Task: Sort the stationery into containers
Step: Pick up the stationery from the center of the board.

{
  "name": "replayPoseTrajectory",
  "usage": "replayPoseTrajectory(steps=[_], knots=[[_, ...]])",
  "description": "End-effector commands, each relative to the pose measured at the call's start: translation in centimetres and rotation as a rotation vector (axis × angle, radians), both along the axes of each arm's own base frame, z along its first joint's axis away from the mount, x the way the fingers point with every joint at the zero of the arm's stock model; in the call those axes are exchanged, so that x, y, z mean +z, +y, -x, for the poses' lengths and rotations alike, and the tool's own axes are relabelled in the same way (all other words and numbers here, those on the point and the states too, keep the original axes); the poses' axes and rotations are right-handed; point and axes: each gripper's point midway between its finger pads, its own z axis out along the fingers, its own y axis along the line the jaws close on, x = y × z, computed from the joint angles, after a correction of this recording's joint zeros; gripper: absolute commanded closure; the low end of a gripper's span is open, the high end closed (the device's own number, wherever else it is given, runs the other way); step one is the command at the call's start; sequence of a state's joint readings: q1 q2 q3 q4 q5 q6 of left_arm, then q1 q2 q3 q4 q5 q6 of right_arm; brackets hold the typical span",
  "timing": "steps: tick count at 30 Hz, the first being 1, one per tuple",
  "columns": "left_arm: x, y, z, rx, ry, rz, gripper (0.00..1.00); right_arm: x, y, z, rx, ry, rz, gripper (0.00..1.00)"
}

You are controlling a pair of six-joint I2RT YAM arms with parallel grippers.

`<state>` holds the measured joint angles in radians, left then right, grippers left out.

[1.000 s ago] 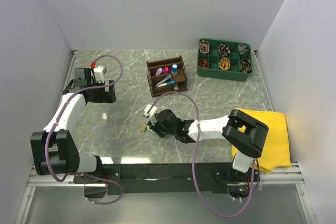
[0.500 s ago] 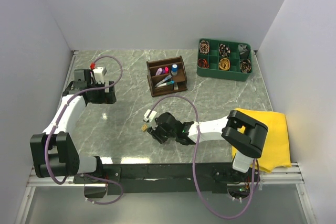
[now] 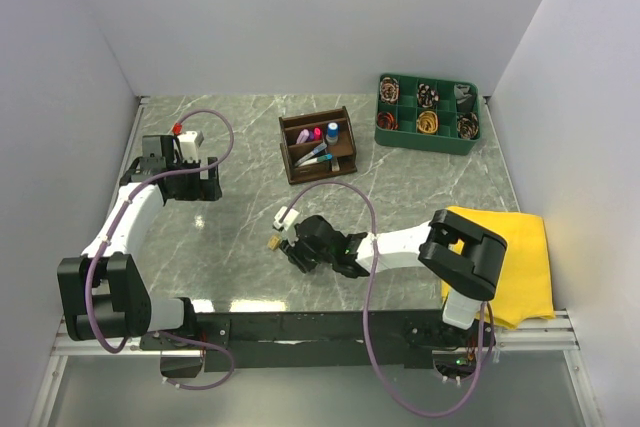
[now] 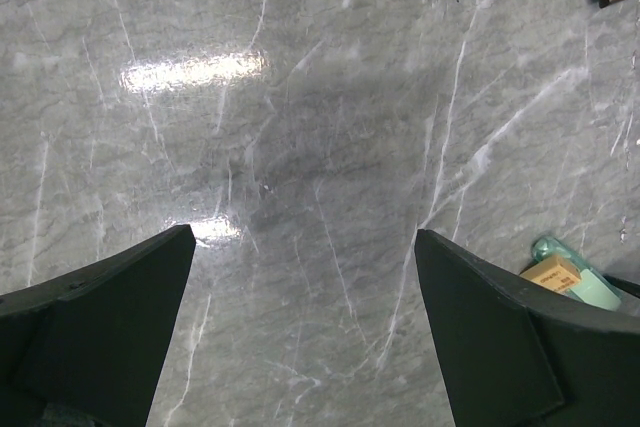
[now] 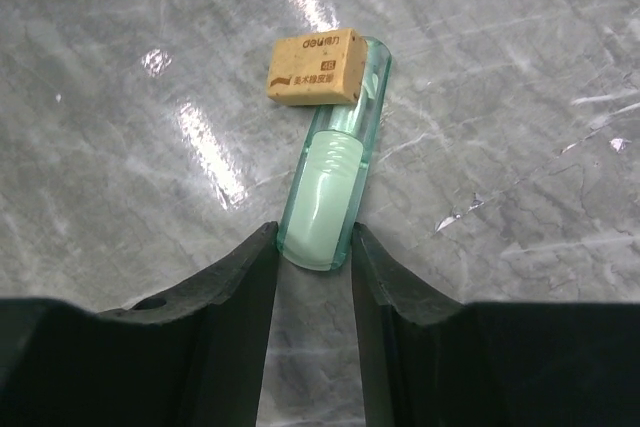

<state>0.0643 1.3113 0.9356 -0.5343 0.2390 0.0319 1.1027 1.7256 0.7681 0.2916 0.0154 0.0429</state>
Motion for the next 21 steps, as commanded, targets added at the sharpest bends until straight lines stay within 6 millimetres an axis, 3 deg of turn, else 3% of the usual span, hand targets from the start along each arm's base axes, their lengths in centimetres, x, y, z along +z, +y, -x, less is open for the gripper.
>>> replayPoseTrajectory(steps=[1,8,10,17,21], knots=[[1.14,-0.14,-0.46,0.006,-0.049,0.018,0.01,-1.47,-0.26,-0.15,-0.072,0.035,0.029,0.59],[0.96,-0.22,-0.37,0.008,-0.045,0.024,0.0,-1.26,0.44,0.13,-0.092,0.079,-0.003,0.45],[0.95,-0.27,-0.37,0.006,-0.043,0.024,0.0,-1.48,0.39,0.04,-0.098,0.079,0.004,0.45],[0.95,-0.28,-0.5,0.009,-0.045,0.029,0.01,-1.85,0.02,-0.16,-0.131,0.084,0.015,0.6],[0.97,-0.28,-0.53,0.009,-0.041,0.029,0.0,-1.48,-0.4,-0.54,-0.166,0.074,0.012,0.84]])
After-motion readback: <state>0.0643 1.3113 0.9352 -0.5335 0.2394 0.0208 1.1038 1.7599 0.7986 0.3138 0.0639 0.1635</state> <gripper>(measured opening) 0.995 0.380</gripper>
